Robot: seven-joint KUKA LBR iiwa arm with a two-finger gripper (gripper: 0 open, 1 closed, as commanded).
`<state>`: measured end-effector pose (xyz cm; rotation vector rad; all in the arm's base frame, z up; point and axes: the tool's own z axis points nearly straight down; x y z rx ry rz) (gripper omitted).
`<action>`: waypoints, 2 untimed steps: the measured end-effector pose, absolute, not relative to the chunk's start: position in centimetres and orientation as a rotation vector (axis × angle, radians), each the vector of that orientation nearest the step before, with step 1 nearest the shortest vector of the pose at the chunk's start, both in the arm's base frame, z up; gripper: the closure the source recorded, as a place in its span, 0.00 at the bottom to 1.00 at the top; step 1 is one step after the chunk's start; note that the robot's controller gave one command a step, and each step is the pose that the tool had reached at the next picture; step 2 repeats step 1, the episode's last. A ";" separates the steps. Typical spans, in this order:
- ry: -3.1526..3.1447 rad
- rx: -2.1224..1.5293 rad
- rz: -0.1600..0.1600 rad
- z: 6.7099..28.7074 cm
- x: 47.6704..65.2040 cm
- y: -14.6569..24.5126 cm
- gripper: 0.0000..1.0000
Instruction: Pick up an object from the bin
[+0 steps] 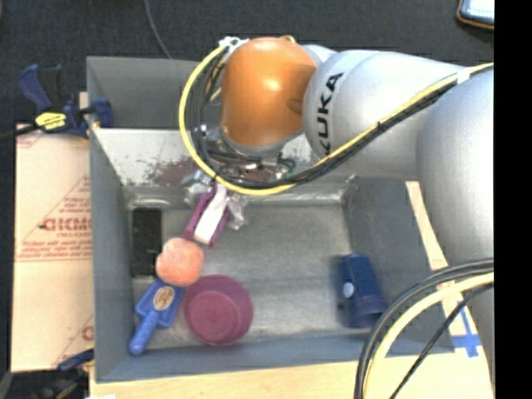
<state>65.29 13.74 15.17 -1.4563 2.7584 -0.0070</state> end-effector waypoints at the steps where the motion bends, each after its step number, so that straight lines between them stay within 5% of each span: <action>1: 2.755 -1.451 -0.009 16.9 65.4 13.7 1.00; 2: 2.755 -1.451 -0.009 16.9 65.4 13.7 1.00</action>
Offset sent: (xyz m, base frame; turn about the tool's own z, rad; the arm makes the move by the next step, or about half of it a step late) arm 0.0009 -0.0001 0.0246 0.0014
